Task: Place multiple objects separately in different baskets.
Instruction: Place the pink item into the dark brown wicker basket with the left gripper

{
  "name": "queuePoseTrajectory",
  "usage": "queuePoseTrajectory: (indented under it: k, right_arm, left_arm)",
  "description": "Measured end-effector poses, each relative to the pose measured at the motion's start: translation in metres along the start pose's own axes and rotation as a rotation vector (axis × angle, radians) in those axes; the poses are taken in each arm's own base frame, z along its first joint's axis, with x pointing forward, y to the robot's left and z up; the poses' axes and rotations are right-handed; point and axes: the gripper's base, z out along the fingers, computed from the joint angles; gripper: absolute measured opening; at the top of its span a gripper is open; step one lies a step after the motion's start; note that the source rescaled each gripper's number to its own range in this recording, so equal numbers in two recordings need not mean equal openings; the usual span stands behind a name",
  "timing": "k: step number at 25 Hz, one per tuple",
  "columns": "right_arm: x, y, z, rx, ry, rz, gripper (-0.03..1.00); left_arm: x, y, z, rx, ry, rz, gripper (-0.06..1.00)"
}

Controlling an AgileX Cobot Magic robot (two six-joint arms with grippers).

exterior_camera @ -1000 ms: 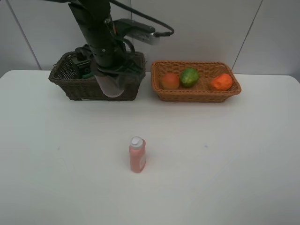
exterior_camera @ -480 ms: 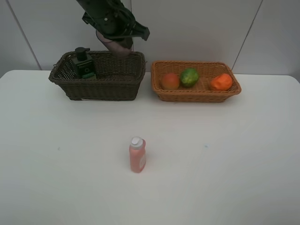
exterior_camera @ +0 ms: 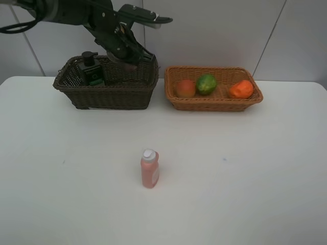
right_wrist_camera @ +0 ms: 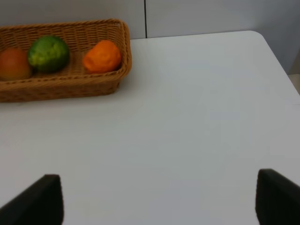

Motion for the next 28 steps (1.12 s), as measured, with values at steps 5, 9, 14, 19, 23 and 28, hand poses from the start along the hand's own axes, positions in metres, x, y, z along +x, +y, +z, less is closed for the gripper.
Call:
queuePoseTrajectory:
  k: [5,9,14,19,23,28]
  right_arm:
    - [0.0,0.0,0.0,0.0,0.0,0.0,0.67]
    - [0.0,0.0,0.0,0.0,0.0,0.0,0.67]
    - [0.0,0.0,0.0,0.0,0.0,0.0,0.67]
    - [0.0,0.0,0.0,0.0,0.0,0.0,0.67]
    - [0.0,0.0,0.0,0.0,0.0,0.0,0.67]
    - [0.0,0.0,0.0,0.0,0.0,0.0,0.67]
  left_arm:
    - [0.012,-0.002,0.018,0.006,0.026,-0.001,0.0]
    - [0.013,-0.003,0.018,0.011,0.03,-0.015,0.0]
    - [0.019,-0.003,0.022,0.01,0.073,-0.018,0.0]
    - [0.03,-0.004,0.031,0.009,0.124,-0.016,0.0]
    - [0.03,-0.004,0.032,0.01,0.123,-0.016,0.09]
    - [0.029,-0.004,0.03,0.009,0.118,-0.016,0.66]
